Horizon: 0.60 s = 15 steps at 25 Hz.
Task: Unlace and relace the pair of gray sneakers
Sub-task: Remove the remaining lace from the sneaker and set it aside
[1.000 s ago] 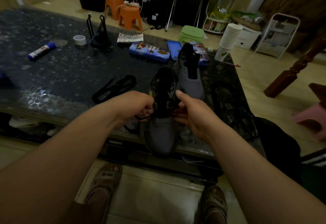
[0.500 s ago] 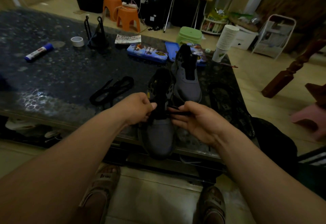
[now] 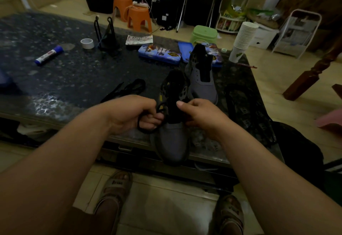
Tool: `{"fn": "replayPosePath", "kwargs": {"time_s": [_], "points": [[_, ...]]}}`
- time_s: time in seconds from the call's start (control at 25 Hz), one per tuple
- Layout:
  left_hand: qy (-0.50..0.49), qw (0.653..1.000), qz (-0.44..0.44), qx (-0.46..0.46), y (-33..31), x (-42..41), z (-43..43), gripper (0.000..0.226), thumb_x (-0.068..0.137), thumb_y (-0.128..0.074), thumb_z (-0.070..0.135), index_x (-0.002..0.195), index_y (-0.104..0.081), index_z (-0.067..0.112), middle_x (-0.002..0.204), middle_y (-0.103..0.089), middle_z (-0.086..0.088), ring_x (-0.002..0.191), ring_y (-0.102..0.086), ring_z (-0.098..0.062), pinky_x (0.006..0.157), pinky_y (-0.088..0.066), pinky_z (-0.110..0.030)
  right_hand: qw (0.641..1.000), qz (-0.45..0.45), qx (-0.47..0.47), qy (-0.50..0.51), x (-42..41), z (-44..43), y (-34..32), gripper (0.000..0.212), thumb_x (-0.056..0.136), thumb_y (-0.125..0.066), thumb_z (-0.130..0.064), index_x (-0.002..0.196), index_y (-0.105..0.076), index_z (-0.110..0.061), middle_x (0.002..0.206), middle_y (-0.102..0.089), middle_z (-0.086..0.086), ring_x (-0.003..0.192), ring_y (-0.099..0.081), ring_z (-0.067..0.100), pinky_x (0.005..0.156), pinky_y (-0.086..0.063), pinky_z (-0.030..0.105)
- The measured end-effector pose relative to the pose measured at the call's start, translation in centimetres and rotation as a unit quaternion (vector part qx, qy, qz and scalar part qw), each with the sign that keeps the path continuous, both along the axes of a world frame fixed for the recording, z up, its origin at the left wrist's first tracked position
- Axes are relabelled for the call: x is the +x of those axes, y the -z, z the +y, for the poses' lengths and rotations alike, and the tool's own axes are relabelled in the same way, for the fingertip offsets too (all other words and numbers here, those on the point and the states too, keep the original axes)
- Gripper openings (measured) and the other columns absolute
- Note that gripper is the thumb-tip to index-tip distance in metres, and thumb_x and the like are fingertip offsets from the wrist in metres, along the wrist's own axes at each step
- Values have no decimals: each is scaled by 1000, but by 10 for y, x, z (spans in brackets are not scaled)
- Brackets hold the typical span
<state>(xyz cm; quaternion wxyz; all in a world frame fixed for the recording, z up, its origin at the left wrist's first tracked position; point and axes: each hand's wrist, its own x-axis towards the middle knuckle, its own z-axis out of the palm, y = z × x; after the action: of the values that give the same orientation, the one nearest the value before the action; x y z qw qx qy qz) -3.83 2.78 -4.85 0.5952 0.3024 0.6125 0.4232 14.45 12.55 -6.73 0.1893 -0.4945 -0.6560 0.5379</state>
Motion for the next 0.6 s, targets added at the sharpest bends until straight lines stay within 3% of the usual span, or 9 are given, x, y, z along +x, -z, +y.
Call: {"fn": "replayPosePath", "kwargs": {"time_s": [0.12,0.2,0.28,0.4,0.48,0.6], "points": [[11,989,150,11,14,12,14,24,103,-57,21,81,-59,11,84,-61,-15,72,-55,-22,69,-45,-32,1000,-11,5,-1,1,1,0,36,98,-66,-46,101,-64,-10,98,-73,11,92,-71,24,86,-59,42],[-4,978,209,20,21,19,23,28,104,-60,28,82,-55,12,77,-59,-11,66,-54,-20,60,-46,-27,989,64,-107,76,0,2,-2,34,103,-57,-48,101,-62,-14,95,-71,9,91,-70,24,86,-57,42],[-26,976,213,25,23,19,25,29,106,-58,25,80,-51,14,75,-59,-11,64,-54,-20,56,-45,-27,952,170,-208,148,1,3,-3,30,105,-55,-42,98,-63,-14,86,-69,5,90,-68,23,86,-53,38],[-46,978,204,15,19,19,23,30,109,-49,22,80,-49,13,76,-61,-13,63,-57,-21,52,-45,-27,931,237,-236,145,4,4,-7,26,104,-56,-35,83,-59,-20,68,-57,-3,80,-64,16,80,-47,32],[-66,978,197,-1,15,20,23,26,108,-45,19,84,-52,12,81,-65,-16,66,-62,-25,52,-48,-26,944,203,-224,132,6,2,-9,30,103,-58,-35,78,-58,-19,51,-47,-5,66,-61,16,71,-47,31],[-71,982,171,-27,8,18,20,23,100,-46,21,87,-60,8,83,-71,-15,71,-66,-26,55,-51,-25,991,36,-123,38,8,-2,-5,27,101,-64,-37,84,-59,-16,50,-49,-5,53,-58,14,60,-49,29]]}}
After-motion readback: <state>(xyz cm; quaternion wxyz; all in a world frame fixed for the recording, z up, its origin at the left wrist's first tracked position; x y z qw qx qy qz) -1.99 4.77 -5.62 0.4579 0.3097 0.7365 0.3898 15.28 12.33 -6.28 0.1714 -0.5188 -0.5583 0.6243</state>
